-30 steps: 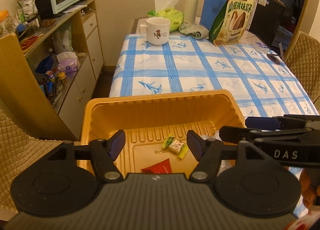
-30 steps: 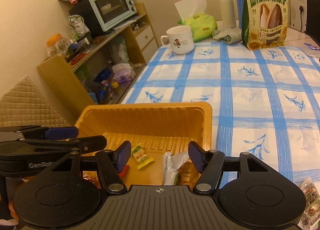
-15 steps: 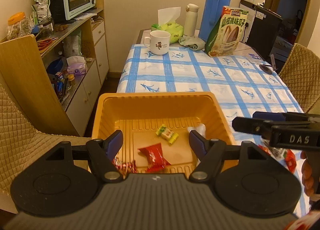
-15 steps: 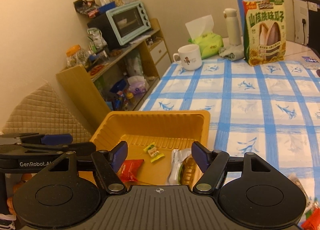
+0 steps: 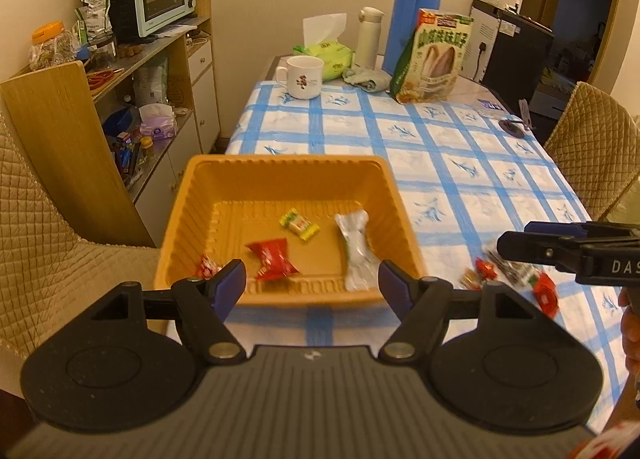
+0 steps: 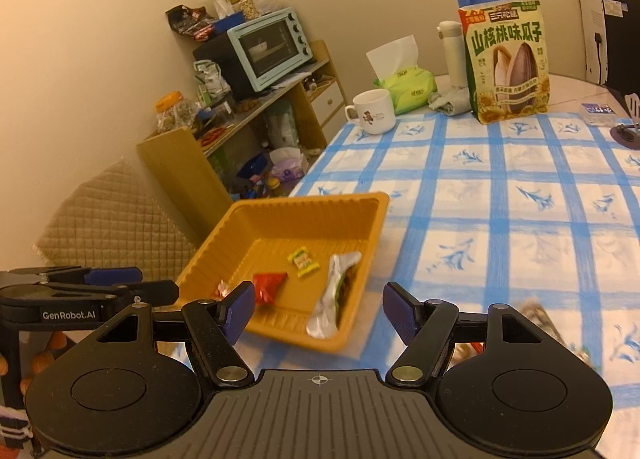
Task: Organize snacks
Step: 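Move both tools back toward the remaining snacks on the table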
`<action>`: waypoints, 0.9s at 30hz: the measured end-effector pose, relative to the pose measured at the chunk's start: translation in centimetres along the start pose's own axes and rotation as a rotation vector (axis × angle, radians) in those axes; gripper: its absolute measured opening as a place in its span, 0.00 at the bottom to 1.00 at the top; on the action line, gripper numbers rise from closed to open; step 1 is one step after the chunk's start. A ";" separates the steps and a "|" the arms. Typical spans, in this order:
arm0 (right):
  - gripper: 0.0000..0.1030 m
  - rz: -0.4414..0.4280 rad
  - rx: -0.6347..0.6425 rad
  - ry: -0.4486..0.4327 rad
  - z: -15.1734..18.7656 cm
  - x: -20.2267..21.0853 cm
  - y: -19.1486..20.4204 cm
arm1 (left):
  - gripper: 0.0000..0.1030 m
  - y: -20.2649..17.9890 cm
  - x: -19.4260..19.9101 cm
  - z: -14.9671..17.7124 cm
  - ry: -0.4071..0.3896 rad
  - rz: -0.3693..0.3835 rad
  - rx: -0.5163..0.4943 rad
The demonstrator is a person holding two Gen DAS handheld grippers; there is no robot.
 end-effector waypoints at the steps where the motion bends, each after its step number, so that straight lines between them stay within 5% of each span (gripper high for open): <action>1: 0.68 0.000 0.003 0.002 0.3 0.5 -0.4 | 0.69 -0.5 0.1 0.3 0.003 0.000 0.000; 27: 0.68 0.068 -0.001 0.102 7.9 8.3 -11.9 | 0.69 -13.0 -1.5 6.9 0.088 0.073 -0.019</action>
Point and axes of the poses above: each gripper's, at about its wrist camera, not at the fingertips, and x roughly against the way its jaws point, y to its left, z to its underside, the point moved 3 cm from there along -x, roughly the way its jaws point, and after that the axes turned 12 degrees about z, right-handed, at the moved point
